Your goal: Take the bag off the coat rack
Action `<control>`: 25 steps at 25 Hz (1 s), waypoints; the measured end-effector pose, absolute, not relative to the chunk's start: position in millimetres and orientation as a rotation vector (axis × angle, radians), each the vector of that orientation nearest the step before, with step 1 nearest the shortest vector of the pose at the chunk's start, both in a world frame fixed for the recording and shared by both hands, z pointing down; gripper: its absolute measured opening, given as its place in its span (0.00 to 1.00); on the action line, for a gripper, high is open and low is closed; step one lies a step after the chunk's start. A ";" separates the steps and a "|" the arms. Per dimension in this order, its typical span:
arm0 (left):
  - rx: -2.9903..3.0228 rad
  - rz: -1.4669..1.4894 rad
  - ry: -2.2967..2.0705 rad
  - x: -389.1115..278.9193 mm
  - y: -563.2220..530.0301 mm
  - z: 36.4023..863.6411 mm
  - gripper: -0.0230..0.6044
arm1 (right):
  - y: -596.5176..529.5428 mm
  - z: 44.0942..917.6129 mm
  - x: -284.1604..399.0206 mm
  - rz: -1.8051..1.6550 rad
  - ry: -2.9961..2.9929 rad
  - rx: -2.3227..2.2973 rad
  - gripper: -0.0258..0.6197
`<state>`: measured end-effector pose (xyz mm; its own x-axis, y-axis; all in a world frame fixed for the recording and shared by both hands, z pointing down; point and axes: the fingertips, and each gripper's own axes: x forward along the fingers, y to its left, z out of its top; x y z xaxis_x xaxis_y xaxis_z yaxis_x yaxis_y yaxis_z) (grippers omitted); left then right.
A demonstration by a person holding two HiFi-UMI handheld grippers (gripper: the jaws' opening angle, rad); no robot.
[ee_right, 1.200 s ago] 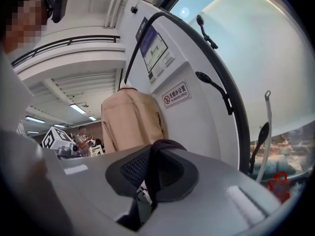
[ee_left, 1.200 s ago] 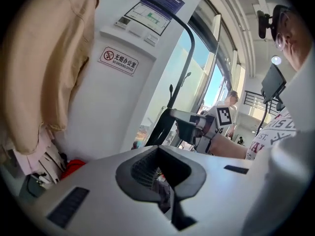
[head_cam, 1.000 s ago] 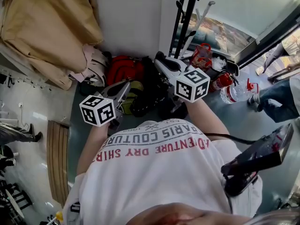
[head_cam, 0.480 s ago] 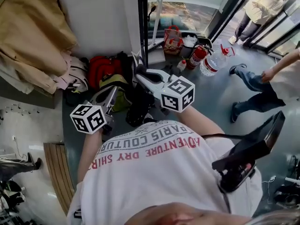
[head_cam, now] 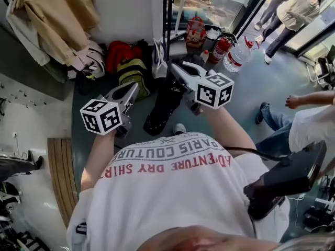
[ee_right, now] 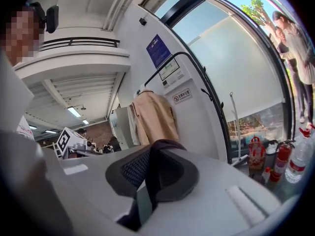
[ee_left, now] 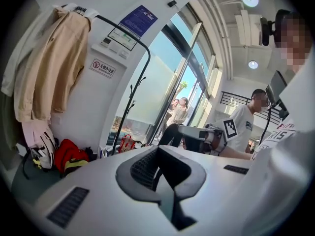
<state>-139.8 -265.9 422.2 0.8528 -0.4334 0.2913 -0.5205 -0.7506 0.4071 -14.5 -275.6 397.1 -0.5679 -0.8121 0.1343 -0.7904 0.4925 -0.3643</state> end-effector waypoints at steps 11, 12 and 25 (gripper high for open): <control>2.523 0.215 -0.718 -134.1 -151.4 426.6 0.04 | -133.3 386.5 -38.4 -0.556 2.765 -1.304 0.08; 2.528 0.212 -0.721 -129.8 -131.4 430.5 0.04 | -112.4 392.0 -36.1 -0.548 2.769 -1.297 0.08; 2.595 0.189 -0.826 -78.7 116.7 397.2 0.04 | 101.9 389.2 30.2 -0.507 2.781 -1.304 0.08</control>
